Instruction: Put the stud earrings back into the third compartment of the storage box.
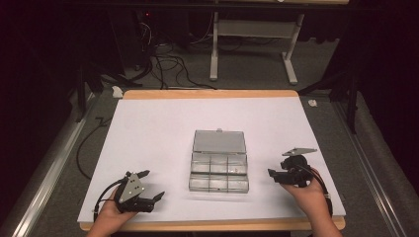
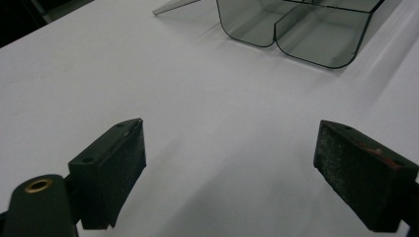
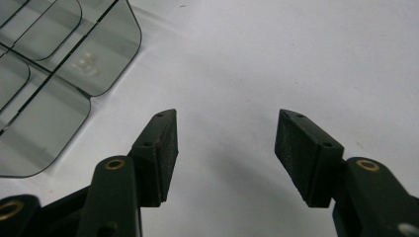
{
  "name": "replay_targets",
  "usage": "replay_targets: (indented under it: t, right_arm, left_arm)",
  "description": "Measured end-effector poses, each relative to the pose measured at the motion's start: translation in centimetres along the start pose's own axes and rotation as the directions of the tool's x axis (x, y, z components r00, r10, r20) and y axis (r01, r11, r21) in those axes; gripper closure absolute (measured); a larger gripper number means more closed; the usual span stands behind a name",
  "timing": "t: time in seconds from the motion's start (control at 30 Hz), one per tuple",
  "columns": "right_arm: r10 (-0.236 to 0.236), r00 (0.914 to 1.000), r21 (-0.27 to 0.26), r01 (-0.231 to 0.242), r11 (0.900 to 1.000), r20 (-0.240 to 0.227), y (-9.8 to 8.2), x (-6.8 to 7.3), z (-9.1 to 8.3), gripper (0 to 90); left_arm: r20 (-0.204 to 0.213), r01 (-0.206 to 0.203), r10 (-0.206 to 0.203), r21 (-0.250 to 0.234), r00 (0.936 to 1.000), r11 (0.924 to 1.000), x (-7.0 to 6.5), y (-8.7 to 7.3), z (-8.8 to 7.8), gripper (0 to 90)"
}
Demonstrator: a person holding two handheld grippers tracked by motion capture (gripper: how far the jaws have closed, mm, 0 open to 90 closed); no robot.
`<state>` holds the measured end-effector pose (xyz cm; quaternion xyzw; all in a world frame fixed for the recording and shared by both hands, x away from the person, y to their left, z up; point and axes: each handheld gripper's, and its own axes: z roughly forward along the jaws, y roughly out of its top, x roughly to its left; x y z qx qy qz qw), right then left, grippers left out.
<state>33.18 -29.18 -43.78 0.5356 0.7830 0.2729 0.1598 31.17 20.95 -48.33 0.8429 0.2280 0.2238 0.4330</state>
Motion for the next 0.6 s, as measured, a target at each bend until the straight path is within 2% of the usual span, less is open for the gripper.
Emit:
replay_targets:
  t: [0.07,0.17,0.23,0.37,0.4,0.5,0.6]
  right_arm:
    - [0.005,1.0000,-0.014,-0.005,1.000,-0.001,-0.3,0.0,0.1,41.4]
    - [0.023,0.9997,-0.083,-0.022,0.996,0.011,-1.7,0.2,0.3,40.5]
    - [0.026,0.9995,-0.100,-0.024,0.995,0.020,-2.0,0.4,0.4,40.4]
    - [0.018,0.9986,-0.205,-0.008,0.979,0.051,-3.7,0.8,0.0,39.5]
    - [0.033,0.9989,-0.218,-0.025,0.976,0.034,-4.1,0.7,-0.4,38.9]
    - [0.040,0.9982,-0.240,-0.028,0.970,0.045,-4.5,0.5,-0.7,38.2]
    - [0.044,0.9980,-0.232,-0.032,0.972,0.046,-4.7,0.3,-0.5,37.5]
  left_arm:
    - [0.001,0.004,-0.004,0.003,1.0000,1.0000,0.0,0.0,0.0,13.3]
    - [-0.005,0.002,-0.002,0.003,1.0000,1.0000,0.0,0.0,0.0,13.3]
    - [-0.005,0.001,-0.001,0.002,1.0000,1.0000,0.0,0.0,0.0,13.3]
    - [-0.001,0.011,-0.011,0.006,0.9999,0.9999,0.1,0.0,0.0,13.3]
    - [0.000,0.006,-0.006,0.004,1.0000,1.0000,0.1,0.0,0.0,13.4]
    - [0.003,0.006,-0.006,0.011,1.0000,0.9999,0.1,0.0,0.1,13.6]
    - [-0.001,0.007,-0.007,0.019,1.0000,0.9998,0.1,0.1,0.2,13.6]
